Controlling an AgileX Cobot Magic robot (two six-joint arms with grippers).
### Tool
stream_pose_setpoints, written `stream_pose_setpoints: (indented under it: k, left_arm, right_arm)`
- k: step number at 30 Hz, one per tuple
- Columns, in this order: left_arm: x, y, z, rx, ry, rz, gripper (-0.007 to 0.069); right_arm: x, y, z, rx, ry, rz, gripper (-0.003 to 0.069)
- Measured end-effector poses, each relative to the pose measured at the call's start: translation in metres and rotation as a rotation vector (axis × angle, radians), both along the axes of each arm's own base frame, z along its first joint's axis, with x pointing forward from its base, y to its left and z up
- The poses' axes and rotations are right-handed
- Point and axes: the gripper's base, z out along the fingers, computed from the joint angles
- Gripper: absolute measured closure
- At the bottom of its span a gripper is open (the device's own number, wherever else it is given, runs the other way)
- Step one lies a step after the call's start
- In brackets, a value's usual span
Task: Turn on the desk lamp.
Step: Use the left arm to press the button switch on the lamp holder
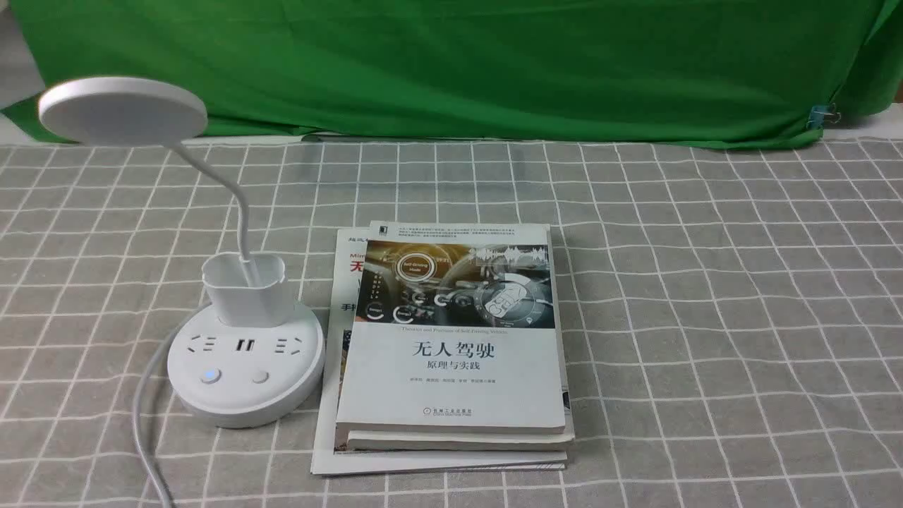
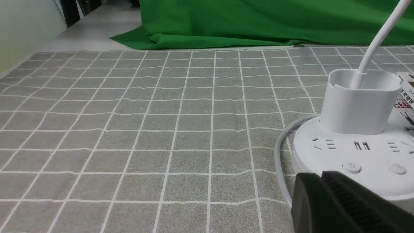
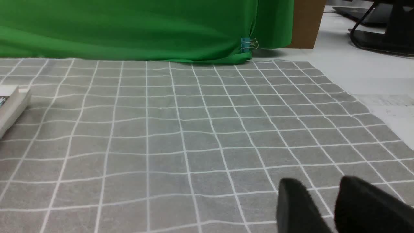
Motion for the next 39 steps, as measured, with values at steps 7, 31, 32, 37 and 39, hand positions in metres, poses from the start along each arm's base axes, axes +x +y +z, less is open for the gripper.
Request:
stream_pose_setpoints:
  k: [7, 31, 32, 37, 39]
  left_arm:
    - [0.0, 0.0, 0.0, 0.0, 0.0, 0.0, 0.0606]
    - [0.001, 0.003, 0.018, 0.478, -0.131, -0.013, 0.0606]
    - [0.001, 0.002, 0.02, 0.493, -0.157, -0.013, 0.0606]
    - [0.001, 0.002, 0.024, 0.513, -0.2, -0.011, 0.0606]
    - [0.001, 0.001, 0.025, 0.506, -0.212, -0.011, 0.0606]
  right_arm:
    - [0.0, 0.0, 0.0, 0.0, 0.0, 0.0, 0.0414]
    - [0.0, 0.0, 0.0, 0.0, 0.0, 0.0, 0.0414]
    - [0.0, 0.0, 0.0, 0.0, 0.0, 0.0, 0.0414]
    - [0.0, 0.0, 0.0, 0.0, 0.0, 0.0, 0.0414]
    - [0.0, 0.0, 0.0, 0.0, 0.0, 0.0, 0.0414]
